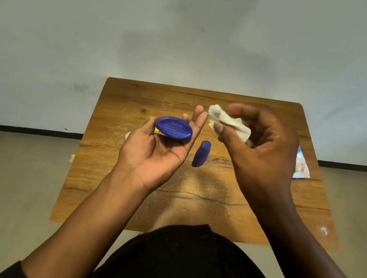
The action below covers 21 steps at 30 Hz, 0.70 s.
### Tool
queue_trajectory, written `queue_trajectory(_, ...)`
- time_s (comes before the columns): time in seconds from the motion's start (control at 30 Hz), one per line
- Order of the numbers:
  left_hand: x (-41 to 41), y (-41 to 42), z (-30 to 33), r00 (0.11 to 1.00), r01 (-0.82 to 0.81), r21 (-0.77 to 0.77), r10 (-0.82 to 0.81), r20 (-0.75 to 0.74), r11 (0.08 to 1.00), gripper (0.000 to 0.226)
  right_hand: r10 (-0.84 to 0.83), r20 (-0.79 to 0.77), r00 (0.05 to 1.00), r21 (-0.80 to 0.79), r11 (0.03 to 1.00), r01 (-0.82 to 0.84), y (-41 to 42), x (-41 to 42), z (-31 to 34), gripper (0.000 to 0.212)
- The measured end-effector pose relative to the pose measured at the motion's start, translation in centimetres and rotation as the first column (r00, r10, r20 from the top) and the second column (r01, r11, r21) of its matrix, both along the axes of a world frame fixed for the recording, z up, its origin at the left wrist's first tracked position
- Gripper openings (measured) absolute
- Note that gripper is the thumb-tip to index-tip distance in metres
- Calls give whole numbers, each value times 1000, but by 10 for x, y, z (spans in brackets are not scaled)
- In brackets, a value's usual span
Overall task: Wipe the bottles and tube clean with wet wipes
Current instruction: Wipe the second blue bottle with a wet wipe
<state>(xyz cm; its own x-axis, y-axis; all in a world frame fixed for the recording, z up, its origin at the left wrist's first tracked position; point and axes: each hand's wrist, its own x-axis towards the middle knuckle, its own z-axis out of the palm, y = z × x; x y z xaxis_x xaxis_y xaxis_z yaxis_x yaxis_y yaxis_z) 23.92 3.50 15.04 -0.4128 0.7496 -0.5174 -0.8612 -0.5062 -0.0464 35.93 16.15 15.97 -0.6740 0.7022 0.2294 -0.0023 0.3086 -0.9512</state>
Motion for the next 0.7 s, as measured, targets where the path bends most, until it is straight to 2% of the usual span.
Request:
queue_trajectory(0.07, 1, 1, 0, 1000, 9, -4, -9, 5, 1000, 59, -31, -31, 999, 7, 999, 31, -2, 2, 3, 22)
queue_trajectory(0.17, 3, 5, -5, 999, 23, -60, -25, -35, 998, 60, -1, -88, 996, 272, 962, 25, -12, -1, 3, 23)
queue_trajectory(0.23, 4, 7, -7, 996, 48, -100, -56, -73, 994, 57, 30, -64, 998, 503, 864, 6, -19, -5, -4, 20)
queue_trajectory(0.3, 3, 4, -7, 985, 78, -157, -101, -141, 985, 61, 39, -17, 999, 651, 759, -19, -24, -6, -14, 20)
queue_trajectory(0.33, 2, 4, -7, 981, 67, -174, -97, -169, 982, 65, 49, 9, 999, 674, 738, -43, -25, -4, -18, 20)
queue_trajectory(0.4, 0, 5, -8, 976, -22, -212, -25, -216, 977, 64, 71, 67, 995, 631, 769, -98, -24, 3, -27, 20)
queue_trajectory(0.53, 6, 5, -8, 949, -71, -275, -20, -315, 959, 39, 2, 107, 994, 489, 870, -54, -17, 15, -36, 20)
queue_trajectory(0.63, 6, 1, -10, 937, -51, -230, -33, -347, 972, 52, -64, 45, 997, 467, 884, 36, -13, 13, -29, 18)
queue_trajectory(0.7, 5, 0, -9, 932, -11, -194, -60, -358, 981, 57, -67, 44, 997, 502, 864, 36, -13, 8, -26, 18)
